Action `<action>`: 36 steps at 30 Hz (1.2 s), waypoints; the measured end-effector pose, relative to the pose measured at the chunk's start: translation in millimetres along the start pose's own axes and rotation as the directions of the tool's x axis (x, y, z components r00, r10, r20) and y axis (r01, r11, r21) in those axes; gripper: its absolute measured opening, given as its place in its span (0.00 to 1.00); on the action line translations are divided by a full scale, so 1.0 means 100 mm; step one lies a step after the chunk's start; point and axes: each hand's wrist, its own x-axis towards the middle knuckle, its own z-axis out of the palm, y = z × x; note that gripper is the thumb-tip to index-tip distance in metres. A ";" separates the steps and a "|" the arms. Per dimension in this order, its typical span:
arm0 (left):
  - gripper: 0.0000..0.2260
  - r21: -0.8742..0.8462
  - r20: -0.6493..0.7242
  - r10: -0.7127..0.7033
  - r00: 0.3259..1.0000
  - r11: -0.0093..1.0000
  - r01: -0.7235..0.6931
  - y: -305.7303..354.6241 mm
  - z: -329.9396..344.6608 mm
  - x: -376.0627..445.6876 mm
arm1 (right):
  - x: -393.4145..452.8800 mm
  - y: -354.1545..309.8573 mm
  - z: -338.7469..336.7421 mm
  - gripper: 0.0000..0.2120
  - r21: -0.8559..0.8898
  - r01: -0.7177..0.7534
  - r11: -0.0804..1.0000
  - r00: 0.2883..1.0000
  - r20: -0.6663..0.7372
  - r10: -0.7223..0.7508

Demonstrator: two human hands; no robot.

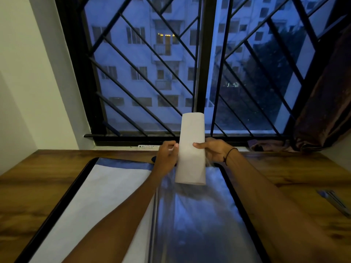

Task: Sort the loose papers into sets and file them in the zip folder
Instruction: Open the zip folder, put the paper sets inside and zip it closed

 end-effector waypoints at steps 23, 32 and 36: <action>0.08 0.009 0.366 0.051 0.929 0.998 -0.059 0.24 0.18 -0.08 | 0.29 -0.04 0.37 0.16 -0.558 -0.194 0.807 0.868 -0.480 -0.123; 0.07 -0.107 0.400 0.100 0.911 0.992 -0.062 0.27 0.14 -0.04 | 0.15 0.18 -0.13 0.25 -0.217 -0.324 0.921 0.914 -0.324 0.245; 0.06 -0.072 0.408 0.133 0.903 0.991 -0.113 0.23 0.19 -0.05 | -0.02 0.07 -0.20 0.15 -0.319 -0.395 0.862 0.905 -0.299 0.304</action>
